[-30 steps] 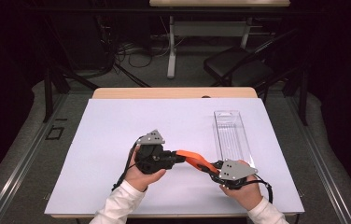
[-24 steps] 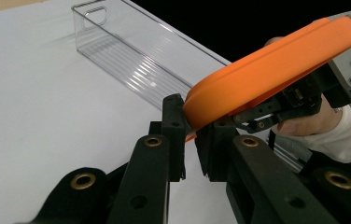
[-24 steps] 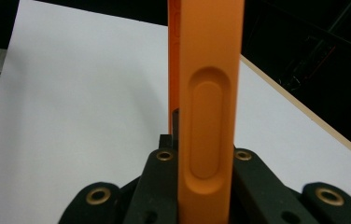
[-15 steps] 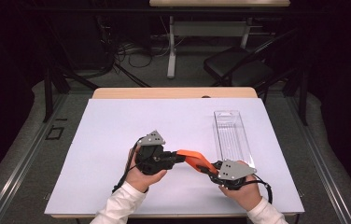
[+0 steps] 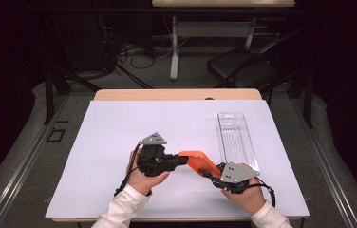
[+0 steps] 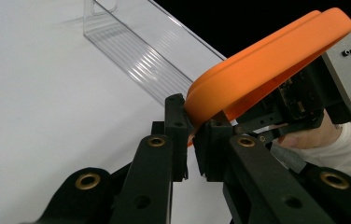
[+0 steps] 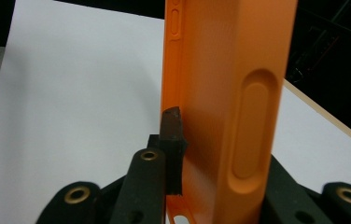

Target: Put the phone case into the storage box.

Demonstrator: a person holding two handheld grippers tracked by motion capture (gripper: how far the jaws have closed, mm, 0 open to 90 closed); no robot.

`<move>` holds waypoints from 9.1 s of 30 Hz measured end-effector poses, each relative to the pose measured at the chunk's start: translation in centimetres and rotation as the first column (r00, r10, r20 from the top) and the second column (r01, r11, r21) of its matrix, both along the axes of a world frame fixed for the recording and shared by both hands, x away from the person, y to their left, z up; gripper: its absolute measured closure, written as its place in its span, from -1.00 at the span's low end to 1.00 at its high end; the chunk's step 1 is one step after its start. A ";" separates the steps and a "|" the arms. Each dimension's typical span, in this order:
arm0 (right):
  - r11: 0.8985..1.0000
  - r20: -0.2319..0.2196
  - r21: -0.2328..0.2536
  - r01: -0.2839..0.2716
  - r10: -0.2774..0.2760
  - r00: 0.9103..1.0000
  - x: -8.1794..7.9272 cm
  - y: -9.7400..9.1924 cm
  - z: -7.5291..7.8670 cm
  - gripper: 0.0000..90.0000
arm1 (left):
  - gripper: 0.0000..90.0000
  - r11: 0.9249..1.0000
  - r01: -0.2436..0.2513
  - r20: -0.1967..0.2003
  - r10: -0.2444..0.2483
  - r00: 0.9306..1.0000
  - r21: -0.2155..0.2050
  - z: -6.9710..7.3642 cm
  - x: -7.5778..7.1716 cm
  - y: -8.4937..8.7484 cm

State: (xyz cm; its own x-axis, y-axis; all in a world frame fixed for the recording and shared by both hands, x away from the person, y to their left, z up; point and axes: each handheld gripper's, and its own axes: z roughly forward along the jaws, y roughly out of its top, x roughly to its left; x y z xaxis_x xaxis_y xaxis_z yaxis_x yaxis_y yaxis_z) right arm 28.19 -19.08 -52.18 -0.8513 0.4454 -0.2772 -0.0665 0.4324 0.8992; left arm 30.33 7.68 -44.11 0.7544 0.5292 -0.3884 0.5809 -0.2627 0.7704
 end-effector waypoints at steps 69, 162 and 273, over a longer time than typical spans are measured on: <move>0.989 -0.109 -0.028 0.144 -0.146 0.983 1.8 -0.8 3.1 0.02 | 0.87 0.957 -0.113 -0.227 0.176 0.958 0.268 1.6 5.7 -0.5; 0.948 -0.248 -0.265 0.175 -0.243 0.938 10.3 3.8 9.4 0.32 | 0.86 0.862 -0.079 -0.340 0.280 0.898 0.501 2.4 11.8 -3.6; 0.942 -0.179 -0.311 0.125 -0.187 0.966 11.0 2.0 10.9 0.78 | -0.16 0.859 0.070 -0.109 -0.016 0.994 0.507 3.0 8.3 -4.4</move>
State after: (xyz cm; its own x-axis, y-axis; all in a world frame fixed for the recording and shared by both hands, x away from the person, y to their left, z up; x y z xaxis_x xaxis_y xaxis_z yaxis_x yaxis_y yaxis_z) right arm 39.18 -17.03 -41.26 -0.8294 0.5023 -0.2446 0.1941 0.6697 0.7168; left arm 38.62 3.26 -41.15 0.7536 0.6409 -0.1461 0.6248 -0.6291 0.4625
